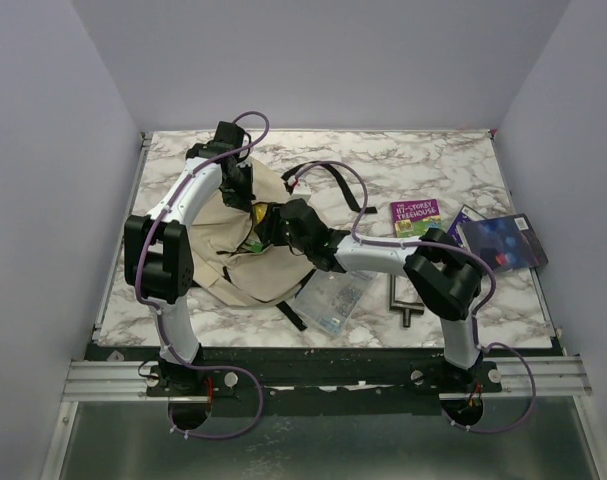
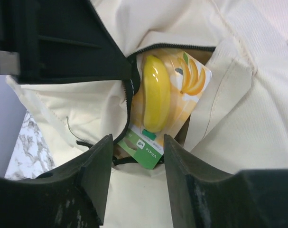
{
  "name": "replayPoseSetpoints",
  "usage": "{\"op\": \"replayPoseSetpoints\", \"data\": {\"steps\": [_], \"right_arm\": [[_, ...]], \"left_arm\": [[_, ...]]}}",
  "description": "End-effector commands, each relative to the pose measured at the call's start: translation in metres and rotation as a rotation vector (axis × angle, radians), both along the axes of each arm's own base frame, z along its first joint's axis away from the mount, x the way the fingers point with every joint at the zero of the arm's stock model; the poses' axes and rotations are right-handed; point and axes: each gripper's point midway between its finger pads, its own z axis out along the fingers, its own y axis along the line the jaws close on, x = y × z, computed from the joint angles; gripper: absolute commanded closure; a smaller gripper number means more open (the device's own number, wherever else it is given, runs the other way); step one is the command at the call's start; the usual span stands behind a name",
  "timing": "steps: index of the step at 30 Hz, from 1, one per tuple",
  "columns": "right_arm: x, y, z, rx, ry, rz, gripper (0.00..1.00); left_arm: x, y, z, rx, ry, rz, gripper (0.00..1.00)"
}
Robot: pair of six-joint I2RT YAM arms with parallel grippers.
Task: Pack the student bag
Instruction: Place the stationery in the student bag.
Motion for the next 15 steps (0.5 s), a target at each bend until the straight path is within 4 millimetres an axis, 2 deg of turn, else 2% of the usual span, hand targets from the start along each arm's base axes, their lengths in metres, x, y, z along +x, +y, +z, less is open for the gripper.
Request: {"op": "replayPoseSetpoints", "data": {"steps": [1, 5, 9, 13, 14, 15], "right_arm": [[-0.001, 0.002, -0.025, 0.054, 0.089, 0.014, 0.55], [0.006, 0.002, -0.038, 0.042, 0.098, 0.013, 0.58], [0.010, 0.011, -0.045, 0.043, 0.094, 0.036, 0.59], [0.024, 0.034, -0.044, 0.054, 0.046, 0.074, 0.60], [0.029, 0.042, -0.043, 0.062, 0.029, 0.087, 0.65], [0.036, 0.052, -0.032, 0.073, -0.003, 0.100, 0.71]], "left_arm": [[-0.011, -0.009, 0.004, -0.046, 0.028, -0.020, 1.00], [-0.012, -0.009, 0.006, -0.052, 0.024, -0.021, 1.00], [-0.013, -0.011, 0.009, -0.066, 0.022, -0.028, 1.00], [-0.016, -0.013, 0.010, -0.075, 0.022, -0.035, 1.00], [-0.016, -0.013, 0.010, -0.077, 0.021, -0.038, 1.00], [-0.017, -0.013, 0.009, -0.074, 0.021, -0.039, 1.00]]}}
